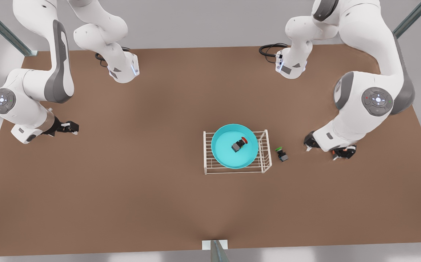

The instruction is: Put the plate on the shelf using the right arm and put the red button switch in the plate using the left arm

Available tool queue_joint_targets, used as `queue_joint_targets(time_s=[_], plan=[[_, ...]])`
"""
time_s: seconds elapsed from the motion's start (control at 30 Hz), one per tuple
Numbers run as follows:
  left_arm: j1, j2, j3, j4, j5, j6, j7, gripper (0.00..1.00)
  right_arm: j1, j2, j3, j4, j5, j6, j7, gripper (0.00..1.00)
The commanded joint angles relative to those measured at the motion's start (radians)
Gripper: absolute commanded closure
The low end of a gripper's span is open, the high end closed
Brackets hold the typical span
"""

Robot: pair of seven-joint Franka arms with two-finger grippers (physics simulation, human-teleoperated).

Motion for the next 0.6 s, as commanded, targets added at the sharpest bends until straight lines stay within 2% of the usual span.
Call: queue_joint_targets(time_s=[0.0, 0.2, 0.57], plan=[[-0.009, -0.256, 0.133, -0.341, -0.169, 0.049, -0.092, 0.00, 0.056, -0.001, 0.039, 0.000, 0.002, 0.000, -0.002, 0.00], [0.024, -0.080, 0.139, -0.208, -0.166, 0.058, -0.110, 0.00, 0.056, -0.001, 0.039, 0.002, 0.002, 0.000, -0.002, 0.00], [0.029, -0.089, 0.138, -0.183, -0.179, 0.052, -0.104, 0.00, 0.056, -0.001, 0.040, 0.002, 0.000, 0.000, -0.002, 0.00]])
